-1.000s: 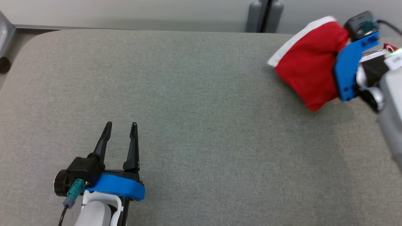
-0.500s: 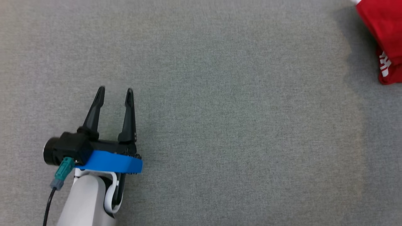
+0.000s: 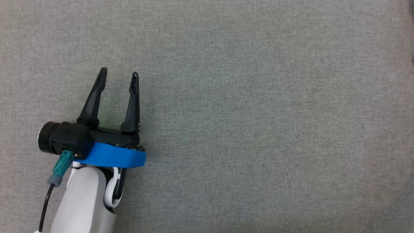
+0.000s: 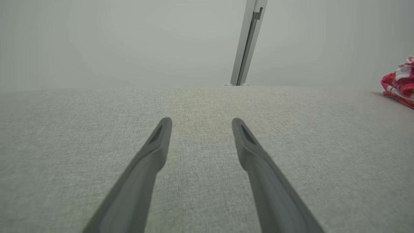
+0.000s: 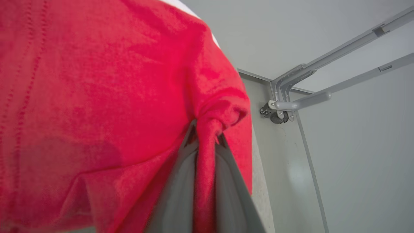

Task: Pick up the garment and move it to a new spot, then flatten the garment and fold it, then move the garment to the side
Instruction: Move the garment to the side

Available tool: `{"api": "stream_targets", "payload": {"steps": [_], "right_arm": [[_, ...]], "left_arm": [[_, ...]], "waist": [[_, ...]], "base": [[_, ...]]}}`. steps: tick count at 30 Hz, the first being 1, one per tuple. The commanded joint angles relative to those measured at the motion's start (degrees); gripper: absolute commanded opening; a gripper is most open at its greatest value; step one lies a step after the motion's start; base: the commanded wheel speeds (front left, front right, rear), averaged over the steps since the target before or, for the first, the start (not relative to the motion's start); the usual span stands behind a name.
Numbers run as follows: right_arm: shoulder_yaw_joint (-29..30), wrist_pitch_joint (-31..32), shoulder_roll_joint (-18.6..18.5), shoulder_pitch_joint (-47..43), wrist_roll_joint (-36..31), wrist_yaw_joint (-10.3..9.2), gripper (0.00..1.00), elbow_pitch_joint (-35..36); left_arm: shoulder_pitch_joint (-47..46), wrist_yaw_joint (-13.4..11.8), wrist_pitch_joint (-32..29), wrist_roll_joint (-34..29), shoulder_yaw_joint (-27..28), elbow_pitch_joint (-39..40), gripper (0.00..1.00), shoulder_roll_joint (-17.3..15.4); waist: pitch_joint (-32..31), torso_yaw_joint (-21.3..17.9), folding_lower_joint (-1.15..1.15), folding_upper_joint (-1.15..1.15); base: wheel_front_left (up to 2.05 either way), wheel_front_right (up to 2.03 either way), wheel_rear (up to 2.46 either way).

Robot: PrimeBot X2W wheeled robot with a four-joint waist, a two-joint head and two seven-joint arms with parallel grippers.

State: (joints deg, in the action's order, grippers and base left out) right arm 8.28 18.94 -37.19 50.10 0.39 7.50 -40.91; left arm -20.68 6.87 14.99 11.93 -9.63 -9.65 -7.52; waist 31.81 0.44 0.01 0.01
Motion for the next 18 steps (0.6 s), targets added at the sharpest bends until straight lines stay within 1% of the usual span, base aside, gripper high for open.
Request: {"api": "stream_targets", "payload": {"steps": [1, 2, 3, 7, 9, 15, 18], "right_arm": [[1.9, -0.6, 0.9, -0.9, -1.3, -0.01, 0.04, -0.1], [3.0, -1.0, 1.3, -1.2, -2.4, -0.01, 0.47, 0.0], [4.1, -1.0, 1.9, -1.4, -3.6, -0.01, 1.0, 0.1], [7.2, -2.5, 4.9, -2.3, -7.2, -0.01, 1.0, 0.8], [8.4, -3.8, 6.4, -2.7, -7.6, -0.01, 1.0, 1.2], [10.3, -7.4, 12.3, -5.9, -6.4, -0.01, 1.0, 2.1], [9.4, -9.7, 16.0, -9.2, -4.2, -0.01, 1.0, 3.8]], "left_arm": [[-0.9, 0.2, 0.2, -0.3, 0.1, 0.0, 1.0, -0.4], [-0.9, 0.2, 0.2, -0.3, 0.1, -0.1, 1.0, -0.5], [-0.9, 0.2, 0.2, -0.2, 0.2, -0.1, 1.0, -0.5], [-0.6, 0.1, 0.2, -0.1, 0.3, -0.9, 1.0, -0.7], [-0.3, 0.0, 0.2, 0.0, 0.2, -1.3, 1.0, -0.3], [2.5, 0.1, 0.2, 1.0, 0.5, -3.5, 1.0, 0.4], [4.6, -0.1, 0.2, 1.3, 1.1, -4.1, 1.0, 0.7]], "waist": [[0.2, 0.2, -0.01, -0.01], [0.2, 0.3, -0.01, -0.01], [0.2, 0.3, -0.01, -0.01], [-1.3, 0.4, -0.01, -0.01], [-2.6, 0.6, -0.01, -0.01], [-9.2, 0.8, -0.01, -0.01], [-12.9, 0.8, -0.01, -0.01]], "base": [[0.0, 0.0, 0.0], [0.0, 0.0, 0.0], [0.0, 0.0, 0.0], [0.0, 0.0, 0.0], [0.0, 0.0, 0.0], [0.0, 0.0, 0.0], [0.0, 0.0, 0.0]]}}
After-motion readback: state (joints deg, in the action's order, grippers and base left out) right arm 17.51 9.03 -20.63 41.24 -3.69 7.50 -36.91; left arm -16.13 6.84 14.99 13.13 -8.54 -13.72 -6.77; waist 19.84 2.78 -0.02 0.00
